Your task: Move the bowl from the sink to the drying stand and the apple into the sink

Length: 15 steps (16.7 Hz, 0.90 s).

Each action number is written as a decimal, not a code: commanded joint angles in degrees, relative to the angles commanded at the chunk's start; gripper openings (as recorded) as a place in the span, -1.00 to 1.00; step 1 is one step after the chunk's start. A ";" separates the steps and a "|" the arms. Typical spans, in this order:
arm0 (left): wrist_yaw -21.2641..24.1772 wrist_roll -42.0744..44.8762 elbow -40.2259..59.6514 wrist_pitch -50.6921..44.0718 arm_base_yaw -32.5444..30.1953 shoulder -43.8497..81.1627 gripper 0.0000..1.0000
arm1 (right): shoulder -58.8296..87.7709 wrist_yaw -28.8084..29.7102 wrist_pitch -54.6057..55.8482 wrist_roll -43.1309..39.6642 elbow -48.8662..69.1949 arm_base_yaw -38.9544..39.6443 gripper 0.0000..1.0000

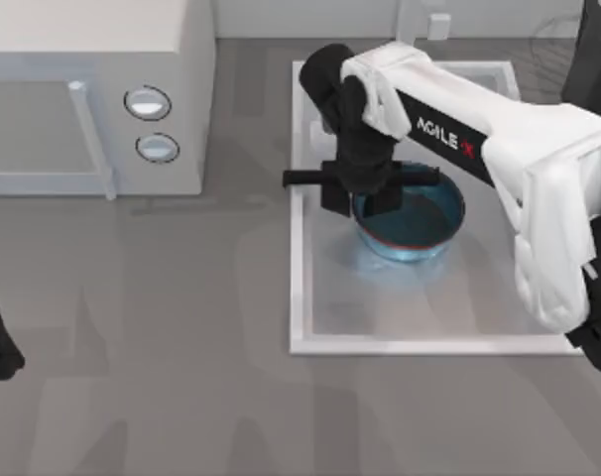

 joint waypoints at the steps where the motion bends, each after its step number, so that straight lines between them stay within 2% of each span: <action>1: 0.00 0.00 0.00 0.00 0.00 0.00 1.00 | 0.00 0.00 0.00 0.00 0.00 0.00 -1.00; 10: 0.00 0.00 0.00 0.00 0.00 0.00 1.00 | -1.20 0.08 -0.36 0.35 -0.69 0.26 -1.00; 15: 0.00 0.00 0.00 0.00 0.00 0.00 1.00 | -13.28 0.73 -6.06 5.59 -7.90 5.53 -1.00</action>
